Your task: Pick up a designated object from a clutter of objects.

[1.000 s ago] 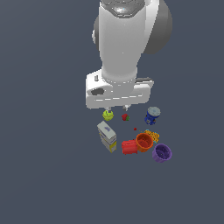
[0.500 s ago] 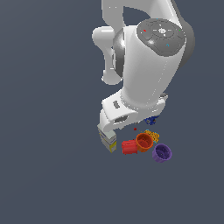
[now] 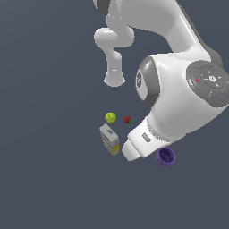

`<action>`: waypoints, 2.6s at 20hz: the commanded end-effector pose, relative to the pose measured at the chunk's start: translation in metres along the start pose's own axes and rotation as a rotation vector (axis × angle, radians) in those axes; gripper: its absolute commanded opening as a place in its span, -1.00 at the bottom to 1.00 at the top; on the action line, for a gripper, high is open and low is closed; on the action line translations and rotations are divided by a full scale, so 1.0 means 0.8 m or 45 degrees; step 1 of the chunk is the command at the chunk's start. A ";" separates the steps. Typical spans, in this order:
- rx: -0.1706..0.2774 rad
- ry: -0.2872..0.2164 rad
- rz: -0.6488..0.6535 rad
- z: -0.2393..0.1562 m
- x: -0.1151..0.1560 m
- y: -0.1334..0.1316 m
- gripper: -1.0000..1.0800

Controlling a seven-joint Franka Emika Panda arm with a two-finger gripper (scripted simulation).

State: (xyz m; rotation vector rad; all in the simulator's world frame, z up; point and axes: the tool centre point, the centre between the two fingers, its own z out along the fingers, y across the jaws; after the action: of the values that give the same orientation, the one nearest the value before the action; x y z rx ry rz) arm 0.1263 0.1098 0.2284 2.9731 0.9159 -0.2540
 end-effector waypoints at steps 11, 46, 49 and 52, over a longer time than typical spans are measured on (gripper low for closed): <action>-0.017 -0.085 -0.364 0.061 0.085 -0.043 0.23; -0.021 -0.180 -0.728 0.167 0.139 -0.102 0.23; -0.021 -0.180 -0.729 0.175 0.139 -0.102 0.23; -0.021 -0.180 -0.729 0.181 0.139 -0.102 0.23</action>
State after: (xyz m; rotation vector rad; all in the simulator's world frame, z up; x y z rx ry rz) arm 0.1497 0.2295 0.0723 2.5607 1.7099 -0.4505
